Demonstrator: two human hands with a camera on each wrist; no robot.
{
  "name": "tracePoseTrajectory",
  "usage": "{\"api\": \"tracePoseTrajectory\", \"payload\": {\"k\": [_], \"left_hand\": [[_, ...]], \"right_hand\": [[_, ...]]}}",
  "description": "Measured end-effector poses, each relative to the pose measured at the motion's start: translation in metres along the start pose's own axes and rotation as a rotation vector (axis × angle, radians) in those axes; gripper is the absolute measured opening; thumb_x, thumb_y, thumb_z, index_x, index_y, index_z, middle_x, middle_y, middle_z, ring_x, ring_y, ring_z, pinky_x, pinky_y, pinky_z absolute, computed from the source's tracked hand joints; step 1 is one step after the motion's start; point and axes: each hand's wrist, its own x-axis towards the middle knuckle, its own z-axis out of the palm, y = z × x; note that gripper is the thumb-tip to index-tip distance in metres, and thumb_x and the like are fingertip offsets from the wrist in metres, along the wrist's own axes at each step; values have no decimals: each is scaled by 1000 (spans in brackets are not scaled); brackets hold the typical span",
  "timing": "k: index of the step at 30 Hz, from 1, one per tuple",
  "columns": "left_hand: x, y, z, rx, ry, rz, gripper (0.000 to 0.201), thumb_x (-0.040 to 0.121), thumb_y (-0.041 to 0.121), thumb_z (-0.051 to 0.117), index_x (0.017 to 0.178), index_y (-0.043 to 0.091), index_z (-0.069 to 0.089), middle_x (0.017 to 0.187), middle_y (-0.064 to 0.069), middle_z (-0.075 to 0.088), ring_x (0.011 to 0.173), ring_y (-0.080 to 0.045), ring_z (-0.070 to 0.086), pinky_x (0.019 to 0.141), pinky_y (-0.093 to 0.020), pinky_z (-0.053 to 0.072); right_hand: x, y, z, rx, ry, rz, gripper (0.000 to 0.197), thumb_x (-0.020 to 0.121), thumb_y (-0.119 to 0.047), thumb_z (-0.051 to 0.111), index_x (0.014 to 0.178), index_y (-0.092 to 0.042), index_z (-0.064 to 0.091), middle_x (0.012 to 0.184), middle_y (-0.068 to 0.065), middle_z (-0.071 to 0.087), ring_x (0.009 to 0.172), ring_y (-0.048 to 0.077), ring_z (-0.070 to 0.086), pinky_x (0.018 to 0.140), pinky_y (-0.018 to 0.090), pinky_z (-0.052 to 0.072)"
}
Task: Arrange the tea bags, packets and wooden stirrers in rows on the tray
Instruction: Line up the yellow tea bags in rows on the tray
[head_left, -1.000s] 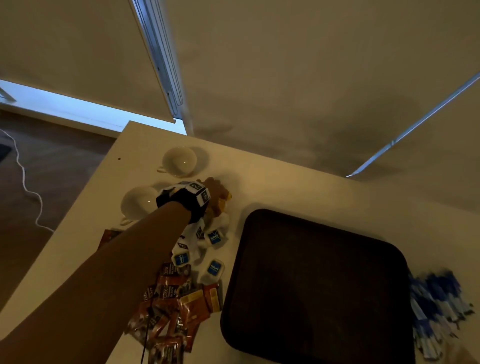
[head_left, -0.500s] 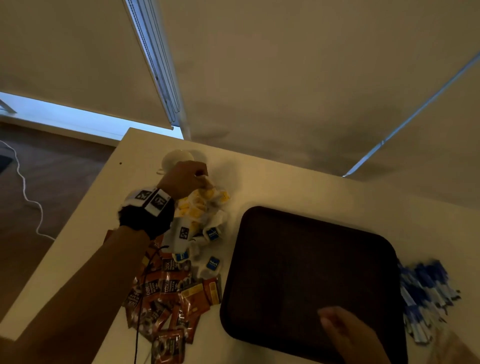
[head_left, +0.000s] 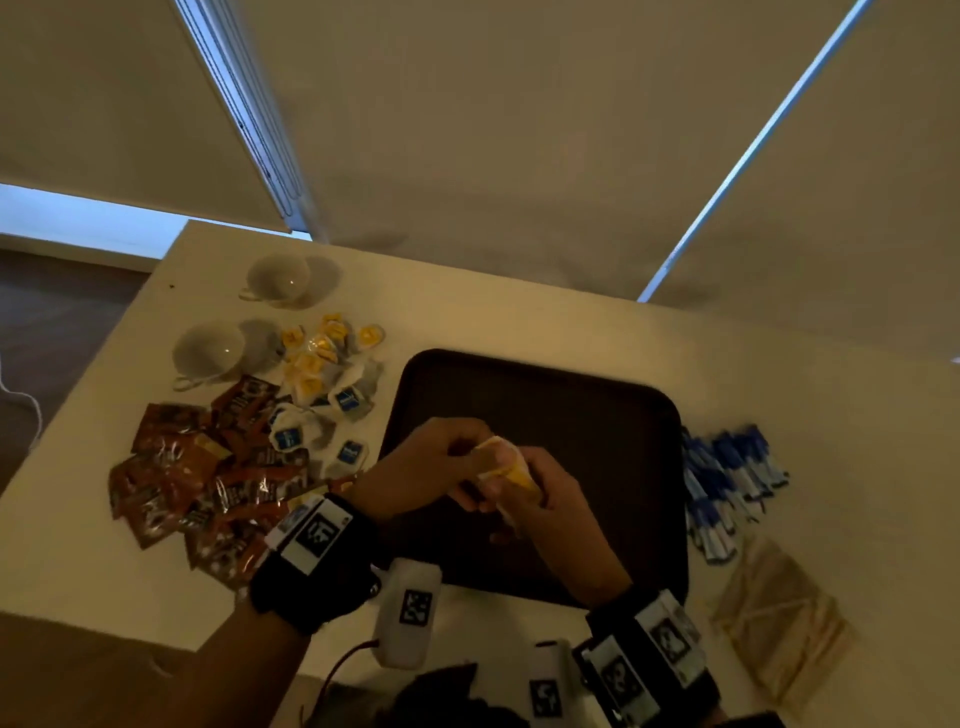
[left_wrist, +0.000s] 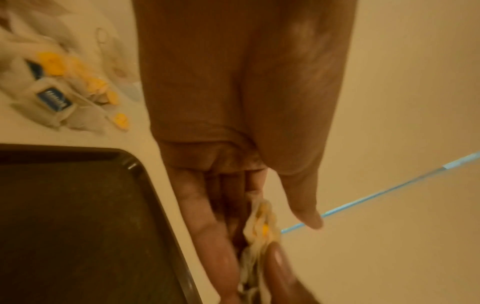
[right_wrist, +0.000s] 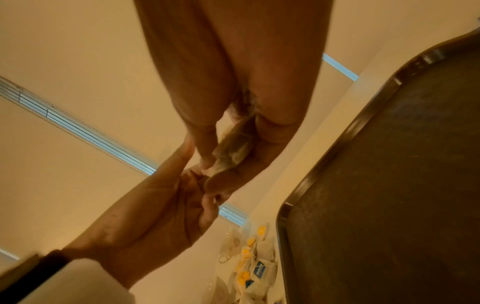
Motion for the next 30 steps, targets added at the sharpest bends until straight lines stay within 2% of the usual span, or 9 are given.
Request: {"api": "tracePoseTrajectory", "payload": {"k": [3,7,10,13,18,23,27,29,30], "left_hand": [[-6,-3,17,-138,-13,-59,30,95,24,46,110,3,62,98,-15,69,89,-22,69,64,-29,58],[-5,-11,21,-44,84,24,18,94,14,51,101,7,66,96,-5,66,85,-11,67,62,-25,57],[-4,-12,23,-24,132,70,17,92,11,54,100,4,67,90,-6,67,77,-12,66,60,-23,56],[-3,-12,25,-21,181,106,15,90,8,56,98,3,67,82,-4,67,70,-11,64,59,-21,54],[1,-17,18,13,250,149,11,91,10,54,91,10,65,93,-8,65,80,-13,64,68,-23,55],[20,-27,-27,271,378,91,9,92,15,56,88,16,65,86,-3,66,73,-11,63,65,-23,53],[56,-38,-78,534,361,41,8,90,10,58,88,10,66,74,1,61,63,-4,57,55,-11,44],[77,-42,-99,597,326,-10,8,89,8,59,91,7,67,78,-2,62,66,-10,59,55,-9,44],[88,-44,-108,640,292,-33,10,88,8,59,94,4,67,83,-7,64,71,-15,62,60,-12,47]], "right_hand": [[-13,6,-12,51,49,37,20,92,-17,55,112,-13,52,98,5,66,77,12,68,64,25,56],[-18,9,-21,41,78,39,20,94,-21,52,114,-15,51,105,5,65,84,18,68,72,33,59],[-20,9,-26,43,88,35,16,94,-21,52,110,-17,52,102,4,65,81,16,69,69,29,58],[-24,8,-31,63,108,12,19,95,-19,51,113,-12,53,102,5,65,80,15,68,67,28,57],[-25,11,-39,149,190,12,19,95,-18,50,112,-13,55,102,6,63,79,16,67,66,28,56],[-23,19,-45,133,219,95,16,94,-23,51,108,-17,57,99,7,63,77,15,66,65,28,56],[-19,26,-43,137,213,182,19,95,-26,50,112,-19,55,105,6,63,83,19,67,66,29,56],[-14,27,-40,170,223,223,21,95,-26,48,115,-20,53,107,5,63,88,21,67,70,32,56],[-10,28,-38,184,229,237,20,96,-26,48,114,-21,53,107,5,63,88,22,67,71,33,56]]}}
